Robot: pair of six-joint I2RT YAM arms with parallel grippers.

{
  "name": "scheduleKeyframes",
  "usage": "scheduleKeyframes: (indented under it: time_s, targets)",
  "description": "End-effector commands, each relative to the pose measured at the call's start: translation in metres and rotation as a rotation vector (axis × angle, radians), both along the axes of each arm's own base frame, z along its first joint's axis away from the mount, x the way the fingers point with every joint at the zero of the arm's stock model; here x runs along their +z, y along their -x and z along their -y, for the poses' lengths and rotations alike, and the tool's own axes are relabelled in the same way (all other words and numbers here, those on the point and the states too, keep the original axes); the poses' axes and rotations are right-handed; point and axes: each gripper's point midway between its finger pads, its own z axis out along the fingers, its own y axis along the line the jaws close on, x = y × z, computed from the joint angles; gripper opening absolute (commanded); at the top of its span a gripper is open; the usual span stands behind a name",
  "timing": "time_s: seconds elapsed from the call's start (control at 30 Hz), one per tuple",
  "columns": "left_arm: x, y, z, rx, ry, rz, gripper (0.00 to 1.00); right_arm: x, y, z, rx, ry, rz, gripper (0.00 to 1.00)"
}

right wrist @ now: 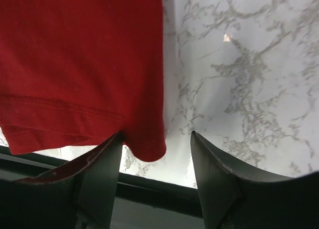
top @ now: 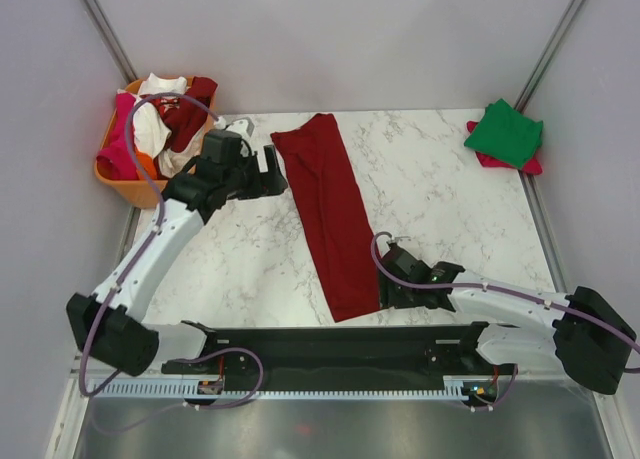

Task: Fold and stack the t-shirts
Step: Fold the tshirt

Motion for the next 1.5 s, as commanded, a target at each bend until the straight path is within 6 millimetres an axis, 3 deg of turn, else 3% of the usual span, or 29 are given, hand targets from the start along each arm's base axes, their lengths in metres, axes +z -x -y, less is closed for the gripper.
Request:
scheduleKeyframes:
  time_s: [0.0, 0.03, 0.07, 0.1, 0.2, 0.27, 0.37, 0.4, 0.47, 0.57, 0.6, 0.67, 0.7, 0.73, 0.77, 0.8, 0.87, 0.9, 0.97, 1.0, 1.1, 1.17, 1.33, 1.4, 1.47]
  targets:
    - [0.018, 0.016, -0.009, 0.051, 0.053, 0.062, 0.96, 0.007, -0.004, -0.026, -0.018, -0.115, 0.021, 0.64]
    - [0.006, 0.022, -0.012, 0.052, 0.044, 0.041, 0.96, 0.008, -0.006, -0.026, -0.025, -0.113, 0.03, 0.63]
    - [0.009, 0.027, -0.018, 0.07, 0.034, 0.059, 0.96, 0.008, -0.007, -0.026, -0.025, -0.112, 0.034, 0.62]
    - [0.007, 0.029, -0.02, 0.072, 0.029, 0.061, 0.96, 0.008, -0.007, -0.025, -0.027, -0.107, 0.037, 0.51]
    - [-0.002, 0.04, -0.024, 0.068, 0.026, 0.052, 0.96, 0.002, -0.008, -0.02, -0.035, -0.081, 0.037, 0.29]
    - [-0.011, 0.047, -0.025, 0.065, 0.026, 0.032, 0.96, -0.001, -0.007, -0.02, -0.035, -0.074, 0.028, 0.26]
    - [-0.019, 0.053, -0.026, 0.066, 0.028, 0.017, 0.96, -0.003, -0.005, -0.02, -0.037, -0.083, 0.024, 0.11]
    - [-0.02, 0.056, -0.026, 0.061, 0.031, 0.015, 0.96, -0.005, -0.003, -0.02, -0.034, -0.089, 0.019, 0.0]
    - [-0.026, 0.061, -0.028, 0.067, 0.033, 0.001, 0.95, -0.002, -0.001, -0.028, -0.027, -0.129, 0.017, 0.0]
    - [-0.039, 0.076, -0.021, 0.045, 0.073, -0.041, 0.95, 0.007, 0.011, -0.057, 0.023, -0.258, -0.003, 0.0]
    - [-0.051, 0.084, -0.019, 0.032, 0.08, -0.075, 0.94, 0.013, 0.022, -0.078, 0.044, -0.35, -0.03, 0.0]
    - [-0.062, 0.096, -0.012, 0.01, 0.095, -0.118, 0.93, 0.021, 0.037, -0.102, 0.076, -0.431, -0.055, 0.0]
    - [-0.067, 0.102, -0.009, -0.003, 0.098, -0.134, 0.93, 0.031, 0.055, -0.123, 0.128, -0.473, -0.074, 0.0]
    - [-0.079, 0.113, -0.006, -0.016, 0.095, -0.167, 0.92, 0.029, 0.062, -0.137, 0.154, -0.473, -0.077, 0.0]
    - [-0.086, 0.119, -0.006, -0.018, 0.09, -0.185, 0.92, 0.031, 0.084, -0.15, 0.227, -0.471, -0.09, 0.0]
    - [-0.098, 0.128, -0.008, -0.016, 0.074, -0.219, 0.92, 0.032, 0.09, -0.167, 0.256, -0.452, -0.093, 0.0]
    - [-0.103, 0.139, -0.007, -0.021, 0.076, -0.236, 0.92, 0.028, 0.094, -0.175, 0.267, -0.398, -0.075, 0.0]
    - [-0.104, 0.144, -0.009, -0.015, 0.062, -0.238, 0.92, 0.029, 0.098, -0.181, 0.277, -0.381, -0.064, 0.07]
    - [-0.097, 0.152, -0.002, -0.032, 0.079, -0.235, 0.92, 0.024, 0.094, -0.174, 0.253, -0.334, -0.045, 0.22]
    - [-0.092, 0.153, 0.0, -0.036, 0.087, -0.233, 0.92, 0.025, 0.091, -0.165, 0.238, -0.293, -0.038, 0.43]
    - [-0.094, 0.158, -0.007, -0.005, 0.065, -0.254, 0.92, 0.032, 0.076, -0.138, 0.177, -0.196, 0.035, 0.84]
    - [-0.101, 0.166, -0.011, 0.036, 0.06, -0.29, 0.92, 0.038, 0.072, -0.128, 0.168, -0.175, 0.058, 0.89]
    - [-0.125, 0.189, -0.006, 0.056, 0.054, -0.365, 0.92, 0.048, 0.07, -0.103, 0.135, -0.189, 0.085, 0.87]
    - [-0.142, 0.207, -0.002, -0.005, 0.011, -0.401, 0.92, 0.046, 0.071, -0.099, 0.126, -0.209, 0.085, 0.82]
    - [-0.153, 0.225, 0.003, -0.078, -0.027, -0.425, 0.92, 0.049, 0.076, -0.111, 0.148, -0.274, 0.068, 0.81]
